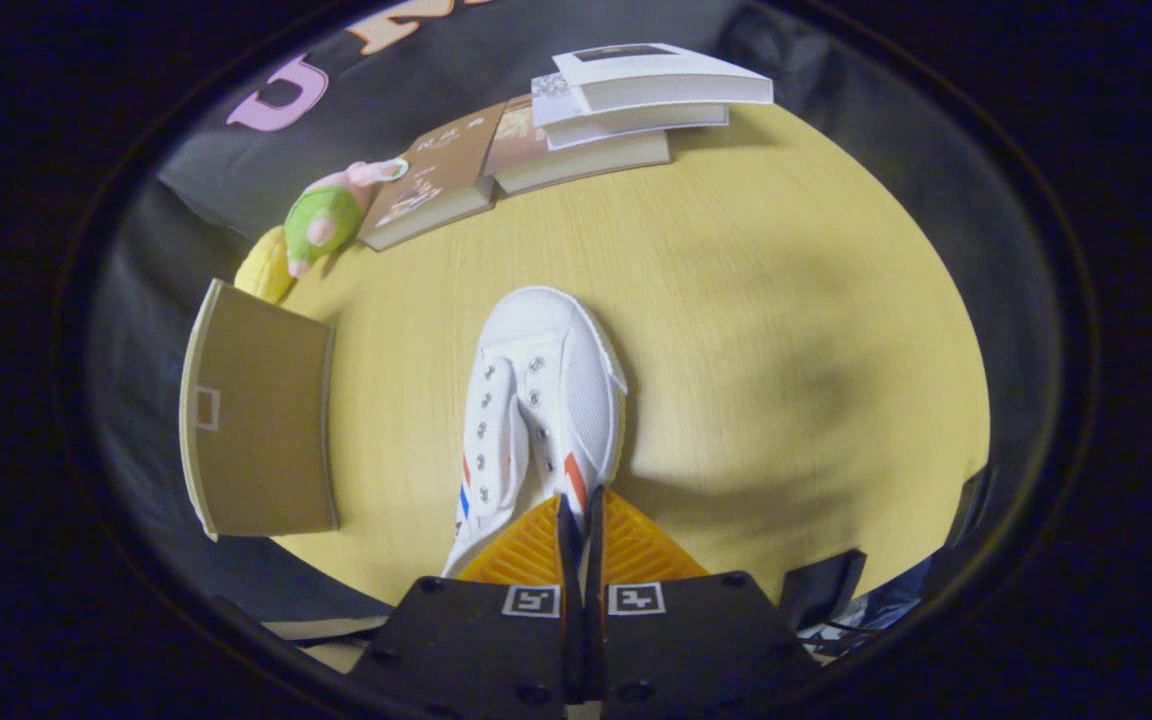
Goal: Open the storage box then place both shoes into the box .Put the left shoe in first, then the right shoe, with the right side of both shoes facing outward in a uniform manner.
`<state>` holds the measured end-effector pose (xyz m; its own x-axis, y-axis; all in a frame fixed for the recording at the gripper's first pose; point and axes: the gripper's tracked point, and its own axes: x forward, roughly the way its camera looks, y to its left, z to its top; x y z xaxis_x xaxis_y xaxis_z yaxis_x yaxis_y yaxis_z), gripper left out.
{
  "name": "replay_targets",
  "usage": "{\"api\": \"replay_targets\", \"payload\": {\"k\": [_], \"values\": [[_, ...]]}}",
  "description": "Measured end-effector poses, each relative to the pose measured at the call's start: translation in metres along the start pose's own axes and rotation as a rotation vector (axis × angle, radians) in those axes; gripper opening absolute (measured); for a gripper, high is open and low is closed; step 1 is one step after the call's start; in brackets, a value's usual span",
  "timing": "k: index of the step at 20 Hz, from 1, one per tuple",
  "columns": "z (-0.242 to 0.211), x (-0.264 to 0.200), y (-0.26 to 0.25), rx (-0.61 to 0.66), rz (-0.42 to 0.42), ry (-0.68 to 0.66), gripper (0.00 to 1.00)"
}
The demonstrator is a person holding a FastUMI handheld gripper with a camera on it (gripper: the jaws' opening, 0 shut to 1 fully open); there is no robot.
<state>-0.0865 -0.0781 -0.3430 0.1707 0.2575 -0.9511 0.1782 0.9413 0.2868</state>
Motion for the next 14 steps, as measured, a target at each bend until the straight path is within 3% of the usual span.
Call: {"api": "replay_targets", "payload": {"k": [14], "values": [[0.012,-0.044,0.110,0.103,0.200,-0.068,0.04]]}}
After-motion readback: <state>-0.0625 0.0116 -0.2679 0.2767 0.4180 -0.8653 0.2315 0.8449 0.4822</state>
